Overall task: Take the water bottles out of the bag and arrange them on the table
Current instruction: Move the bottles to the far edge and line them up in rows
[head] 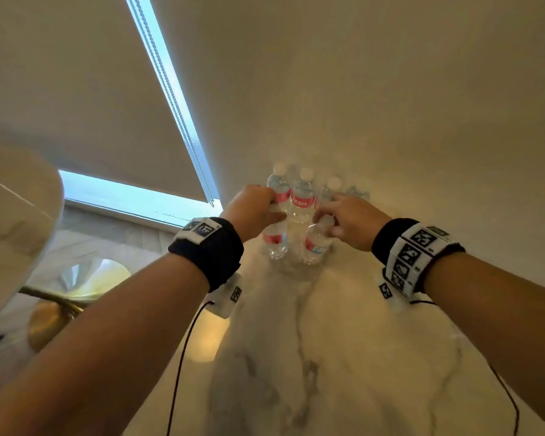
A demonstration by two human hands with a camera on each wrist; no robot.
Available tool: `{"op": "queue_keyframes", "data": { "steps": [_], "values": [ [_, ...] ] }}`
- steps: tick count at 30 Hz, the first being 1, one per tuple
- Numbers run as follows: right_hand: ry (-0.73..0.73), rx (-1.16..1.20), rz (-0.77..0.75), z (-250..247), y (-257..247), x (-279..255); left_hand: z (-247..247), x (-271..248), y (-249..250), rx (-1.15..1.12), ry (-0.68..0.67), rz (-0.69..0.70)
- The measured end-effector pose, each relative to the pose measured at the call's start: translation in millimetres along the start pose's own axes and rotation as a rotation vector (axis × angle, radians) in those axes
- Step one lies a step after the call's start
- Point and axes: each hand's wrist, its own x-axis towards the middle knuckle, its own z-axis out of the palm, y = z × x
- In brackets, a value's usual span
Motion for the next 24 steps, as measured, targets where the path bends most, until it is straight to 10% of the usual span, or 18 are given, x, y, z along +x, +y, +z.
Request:
{"op": "queue_keyframes", "data": {
  "steps": [24],
  "values": [
    [0.057, 0.122, -0.080, -9.3, -14.0, 46.8, 3.8, 47.6, -12.7, 0.098, 0.077, -0.158]
  ]
}}
